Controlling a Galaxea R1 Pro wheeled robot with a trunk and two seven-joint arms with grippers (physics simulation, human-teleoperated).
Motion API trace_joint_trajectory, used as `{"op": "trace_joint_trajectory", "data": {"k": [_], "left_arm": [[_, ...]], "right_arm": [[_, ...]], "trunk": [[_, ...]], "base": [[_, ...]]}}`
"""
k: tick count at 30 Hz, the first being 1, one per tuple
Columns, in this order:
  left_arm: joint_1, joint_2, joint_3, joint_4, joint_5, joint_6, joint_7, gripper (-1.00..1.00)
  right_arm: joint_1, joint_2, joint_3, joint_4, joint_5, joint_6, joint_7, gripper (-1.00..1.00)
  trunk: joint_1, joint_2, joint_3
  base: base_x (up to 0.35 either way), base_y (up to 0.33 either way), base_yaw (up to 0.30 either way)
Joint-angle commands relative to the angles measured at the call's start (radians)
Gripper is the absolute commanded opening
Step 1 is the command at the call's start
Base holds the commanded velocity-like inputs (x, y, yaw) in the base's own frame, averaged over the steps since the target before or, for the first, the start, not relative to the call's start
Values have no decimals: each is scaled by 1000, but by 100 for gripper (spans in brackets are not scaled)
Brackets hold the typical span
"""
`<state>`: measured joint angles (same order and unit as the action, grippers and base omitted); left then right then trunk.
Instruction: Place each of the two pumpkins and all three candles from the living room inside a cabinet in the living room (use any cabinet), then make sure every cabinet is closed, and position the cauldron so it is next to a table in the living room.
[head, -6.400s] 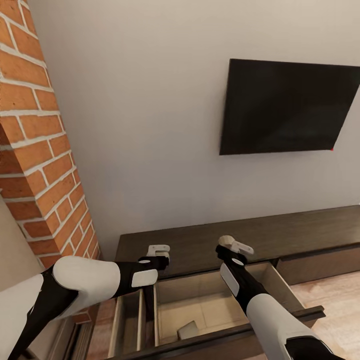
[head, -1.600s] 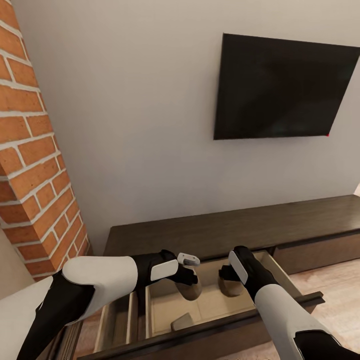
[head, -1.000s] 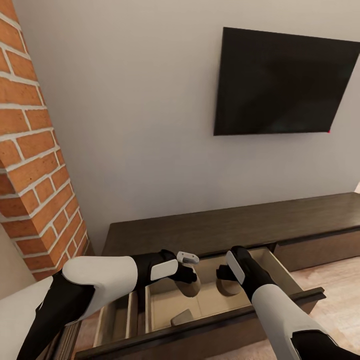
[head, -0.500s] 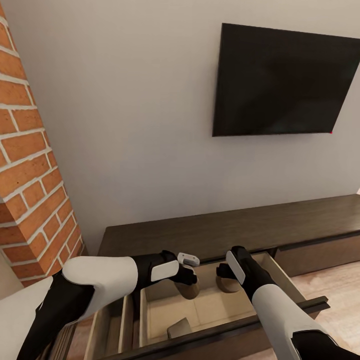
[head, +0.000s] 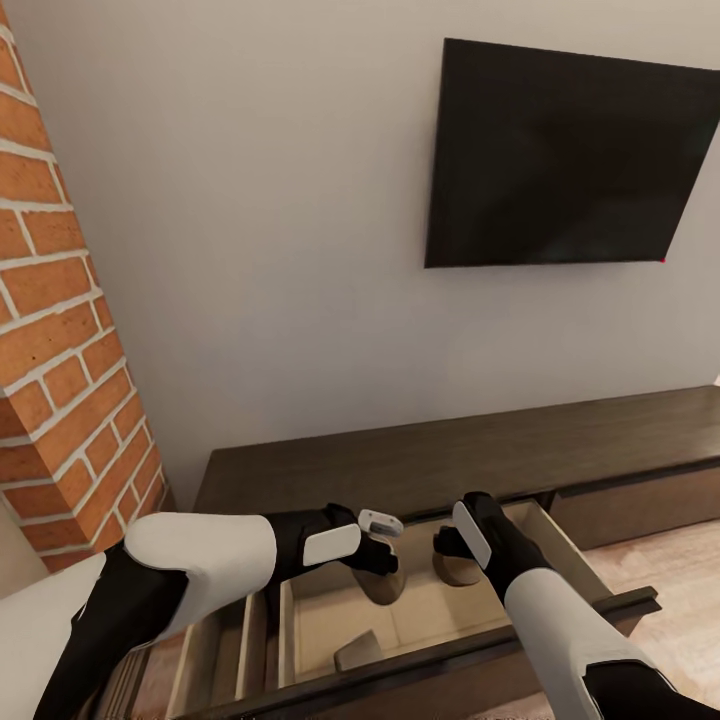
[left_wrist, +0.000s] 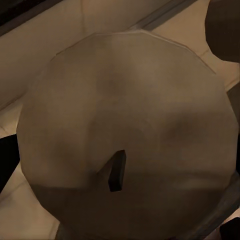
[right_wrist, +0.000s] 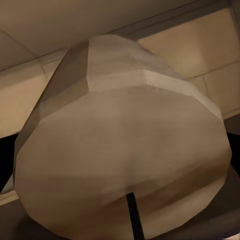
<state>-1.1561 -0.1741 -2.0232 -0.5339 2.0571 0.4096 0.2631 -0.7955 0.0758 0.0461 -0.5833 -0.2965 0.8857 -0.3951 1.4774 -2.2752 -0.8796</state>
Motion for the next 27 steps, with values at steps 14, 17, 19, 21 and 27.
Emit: {"op": "trace_joint_trajectory", "data": {"k": [14,17,19,21,27], "left_arm": [[-1,0,-4,-1,8,8,4,-100],[-2,0,-4,-1,8,8,4,-100],[-2,0,-4,-1,8,8,4,-100],[-2,0,-4,-1,8,8,4,-100],[-1,0,-3,10,10,-7,5,-100]], "right_arm": [[-1,1,5,-1,-9,-7,-27,-100],[-1,2,5,-1,-9,-7,-27,-100],[-1,2,4,-1,-9,-7,-27,-100],[-1,2,4,-1,-10,-7,-27,-100],[-1,4,3,-1,-10,-7,-27,-100]], "trunk": [[54,-99,-46],[65,-120,-56],[73,-134,-62],[80,-148,-69],[80,-148,-69]], "base": [[0,0,0],[0,0,0],[0,0,0],[0,0,0],[21,0,0]]}}
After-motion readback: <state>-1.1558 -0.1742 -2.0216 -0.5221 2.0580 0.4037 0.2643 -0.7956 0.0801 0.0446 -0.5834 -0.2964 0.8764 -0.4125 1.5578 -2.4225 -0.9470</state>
